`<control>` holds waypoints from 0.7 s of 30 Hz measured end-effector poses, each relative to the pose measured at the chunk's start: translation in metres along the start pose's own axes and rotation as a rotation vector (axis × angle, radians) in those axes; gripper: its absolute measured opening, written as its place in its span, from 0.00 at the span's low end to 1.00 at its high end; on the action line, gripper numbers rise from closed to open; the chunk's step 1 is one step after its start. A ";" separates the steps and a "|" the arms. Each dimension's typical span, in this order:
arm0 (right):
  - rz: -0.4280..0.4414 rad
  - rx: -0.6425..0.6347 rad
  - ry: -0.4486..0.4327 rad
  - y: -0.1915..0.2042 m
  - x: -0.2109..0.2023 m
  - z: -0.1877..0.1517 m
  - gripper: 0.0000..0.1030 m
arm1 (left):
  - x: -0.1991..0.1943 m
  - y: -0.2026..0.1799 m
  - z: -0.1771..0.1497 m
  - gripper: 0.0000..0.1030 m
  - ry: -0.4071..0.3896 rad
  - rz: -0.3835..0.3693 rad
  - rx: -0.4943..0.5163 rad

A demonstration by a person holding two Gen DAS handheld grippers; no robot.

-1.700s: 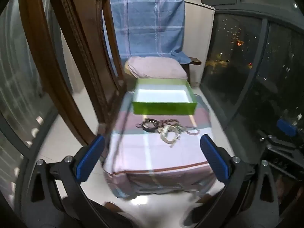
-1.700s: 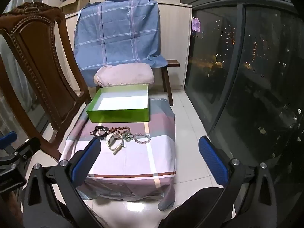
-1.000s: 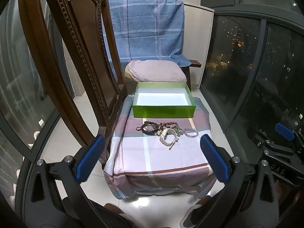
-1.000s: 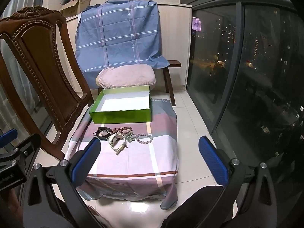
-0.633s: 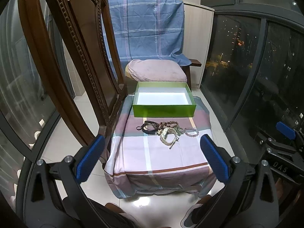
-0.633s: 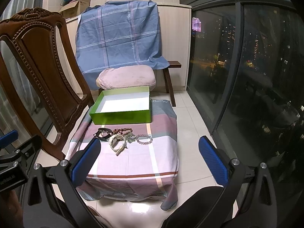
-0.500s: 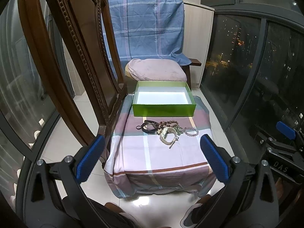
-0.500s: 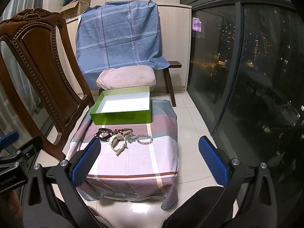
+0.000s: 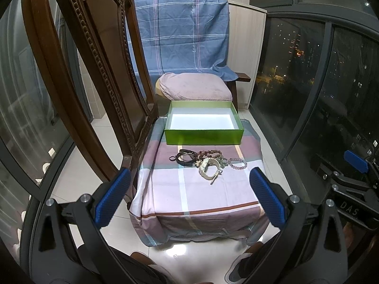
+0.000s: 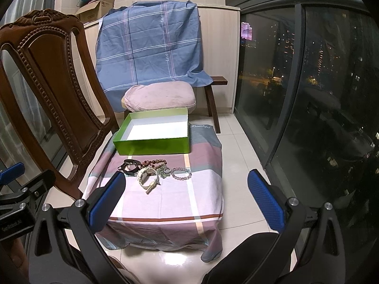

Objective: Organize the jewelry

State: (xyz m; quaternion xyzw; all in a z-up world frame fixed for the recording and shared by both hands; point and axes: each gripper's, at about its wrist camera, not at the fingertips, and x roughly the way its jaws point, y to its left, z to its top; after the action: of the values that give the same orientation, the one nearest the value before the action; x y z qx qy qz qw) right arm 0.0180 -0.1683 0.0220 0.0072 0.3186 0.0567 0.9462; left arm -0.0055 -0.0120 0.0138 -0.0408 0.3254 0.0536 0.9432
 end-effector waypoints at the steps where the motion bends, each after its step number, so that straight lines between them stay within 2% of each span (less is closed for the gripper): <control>1: 0.000 0.000 -0.001 0.000 0.000 0.000 0.97 | 0.000 0.000 0.000 0.96 0.002 -0.002 -0.001; 21: -0.002 0.002 -0.002 0.002 0.001 -0.001 0.97 | 0.001 -0.001 0.001 0.96 0.013 0.000 0.004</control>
State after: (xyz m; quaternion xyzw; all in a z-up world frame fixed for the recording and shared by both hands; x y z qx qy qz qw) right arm 0.0177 -0.1659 0.0212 0.0076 0.3177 0.0554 0.9466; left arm -0.0036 -0.0129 0.0140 -0.0395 0.3316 0.0526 0.9411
